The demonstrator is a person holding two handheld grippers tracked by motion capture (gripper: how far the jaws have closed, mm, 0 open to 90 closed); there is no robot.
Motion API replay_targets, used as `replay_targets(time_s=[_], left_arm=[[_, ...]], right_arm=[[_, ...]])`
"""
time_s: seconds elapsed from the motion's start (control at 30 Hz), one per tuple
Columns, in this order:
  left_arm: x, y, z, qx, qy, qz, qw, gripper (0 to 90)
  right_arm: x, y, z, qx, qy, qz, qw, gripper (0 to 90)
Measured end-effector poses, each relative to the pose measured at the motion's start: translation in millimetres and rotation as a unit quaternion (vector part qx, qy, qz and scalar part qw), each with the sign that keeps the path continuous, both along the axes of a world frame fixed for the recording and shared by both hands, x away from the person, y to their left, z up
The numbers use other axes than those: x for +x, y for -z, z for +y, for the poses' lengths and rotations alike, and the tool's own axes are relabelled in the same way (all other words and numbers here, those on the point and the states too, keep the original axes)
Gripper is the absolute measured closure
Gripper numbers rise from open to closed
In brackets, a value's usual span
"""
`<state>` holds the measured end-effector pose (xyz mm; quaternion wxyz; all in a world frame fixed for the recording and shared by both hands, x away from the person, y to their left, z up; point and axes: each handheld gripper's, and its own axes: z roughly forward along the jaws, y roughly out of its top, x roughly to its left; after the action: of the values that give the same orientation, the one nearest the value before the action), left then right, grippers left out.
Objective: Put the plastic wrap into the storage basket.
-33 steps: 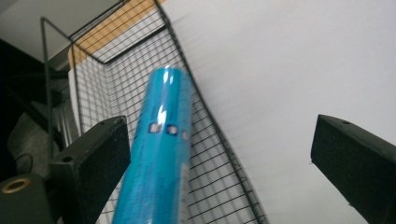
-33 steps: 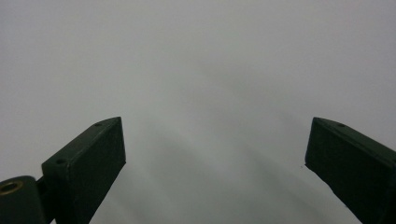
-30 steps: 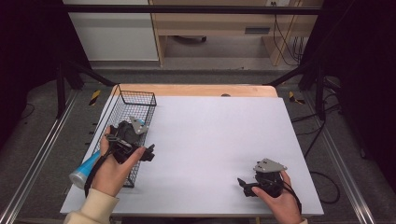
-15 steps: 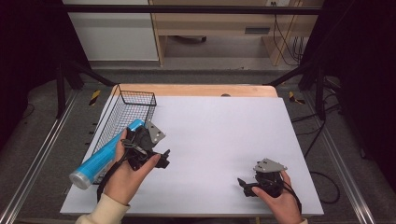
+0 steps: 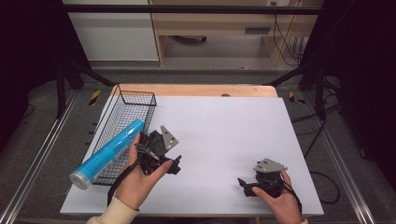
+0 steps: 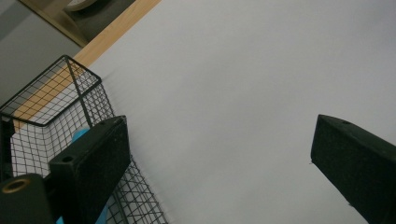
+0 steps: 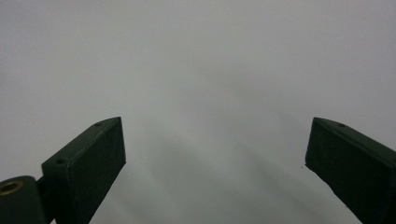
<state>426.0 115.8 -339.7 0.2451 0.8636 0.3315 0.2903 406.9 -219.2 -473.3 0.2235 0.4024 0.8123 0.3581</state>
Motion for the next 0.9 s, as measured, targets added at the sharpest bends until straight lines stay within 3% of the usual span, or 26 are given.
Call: replay_targets(time_s=[0.23, 0.4, 0.9], left_arm=[[0.4, 5.0, -9.5, -0.005, 0.008, -0.001, 1.0, 5.0], [-0.3, 9.8, -17.7, 0.003, 0.019, 0.0, 0.9998, 5.2], [1.7, 36.2, -30.5, -0.002, 0.03, 0.013, 0.9994, 5.5]], right_arm=[[-0.1, -0.4, -0.5, -0.002, 0.002, 0.0, 1.0, 5.5], [-0.2, -0.4, -0.5, -0.002, 0.003, 0.0, 1.0, 5.5], [-0.6, -0.6, -0.7, -0.001, 0.002, -0.001, 1.0, 5.6]])
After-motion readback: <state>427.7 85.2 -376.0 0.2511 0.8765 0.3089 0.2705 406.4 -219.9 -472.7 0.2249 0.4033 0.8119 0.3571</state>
